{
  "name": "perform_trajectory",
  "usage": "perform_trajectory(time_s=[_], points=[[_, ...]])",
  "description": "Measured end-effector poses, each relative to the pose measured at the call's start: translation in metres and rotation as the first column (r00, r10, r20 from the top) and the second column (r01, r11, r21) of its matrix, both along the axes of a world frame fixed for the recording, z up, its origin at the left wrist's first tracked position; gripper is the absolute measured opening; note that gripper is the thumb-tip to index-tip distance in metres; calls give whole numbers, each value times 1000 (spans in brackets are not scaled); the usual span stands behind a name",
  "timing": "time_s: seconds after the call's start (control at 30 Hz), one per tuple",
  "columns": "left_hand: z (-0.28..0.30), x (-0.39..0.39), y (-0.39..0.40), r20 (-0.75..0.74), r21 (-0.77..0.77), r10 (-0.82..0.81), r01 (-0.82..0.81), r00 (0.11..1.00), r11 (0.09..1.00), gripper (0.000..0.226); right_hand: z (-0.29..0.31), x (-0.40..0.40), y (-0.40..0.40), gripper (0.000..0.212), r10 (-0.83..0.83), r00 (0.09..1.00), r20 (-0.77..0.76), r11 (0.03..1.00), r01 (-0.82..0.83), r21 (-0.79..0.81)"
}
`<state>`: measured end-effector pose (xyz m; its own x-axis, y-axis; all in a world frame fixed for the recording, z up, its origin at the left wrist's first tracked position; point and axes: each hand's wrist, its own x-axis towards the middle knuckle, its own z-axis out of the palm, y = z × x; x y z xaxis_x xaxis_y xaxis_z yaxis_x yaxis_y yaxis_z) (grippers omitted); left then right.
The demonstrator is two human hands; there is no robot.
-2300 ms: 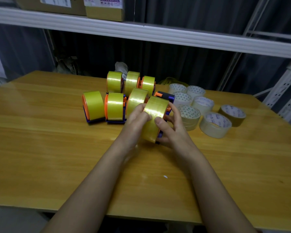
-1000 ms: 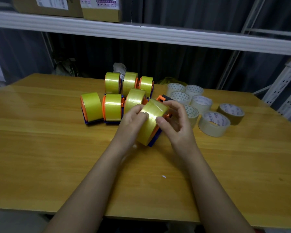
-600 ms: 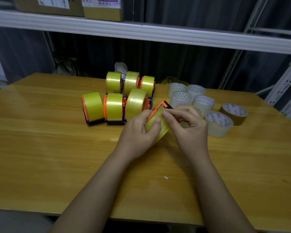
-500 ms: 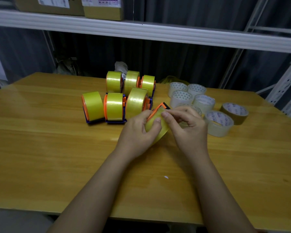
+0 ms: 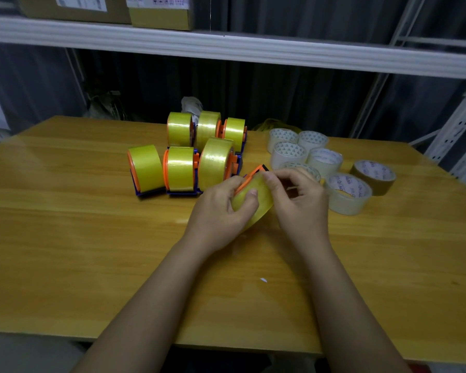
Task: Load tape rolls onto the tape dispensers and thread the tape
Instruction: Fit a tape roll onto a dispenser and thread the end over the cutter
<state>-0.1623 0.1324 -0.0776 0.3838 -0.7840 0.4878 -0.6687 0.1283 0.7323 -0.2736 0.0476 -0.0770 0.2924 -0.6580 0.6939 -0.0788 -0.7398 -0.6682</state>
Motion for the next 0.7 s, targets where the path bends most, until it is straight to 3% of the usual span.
perform_trajectory(time_s=[0.1,0.27,0.4,0.53,0.7], points=[[1,0,1,-1,-3,-2,2,1000,1000,49,1,0,0,8,-19,1000,2,1000,19,-3],[1,3,0,-77,-12,-21,20,997,1000,45,8,-1,2,21,80,990,114,941,-113,320],[4,3,2,-216,-9,-38,37,976,999,30,11,-3,-2,21,77,979,189,874,-157,459],[7,9,2,-310,19,-36,44,950,999,16,11,-5,-5,19,59,976,210,845,-161,510],[10,16,4,-357,16,-97,109,929,994,32,11,-8,-6,19,24,984,176,842,-114,527]])
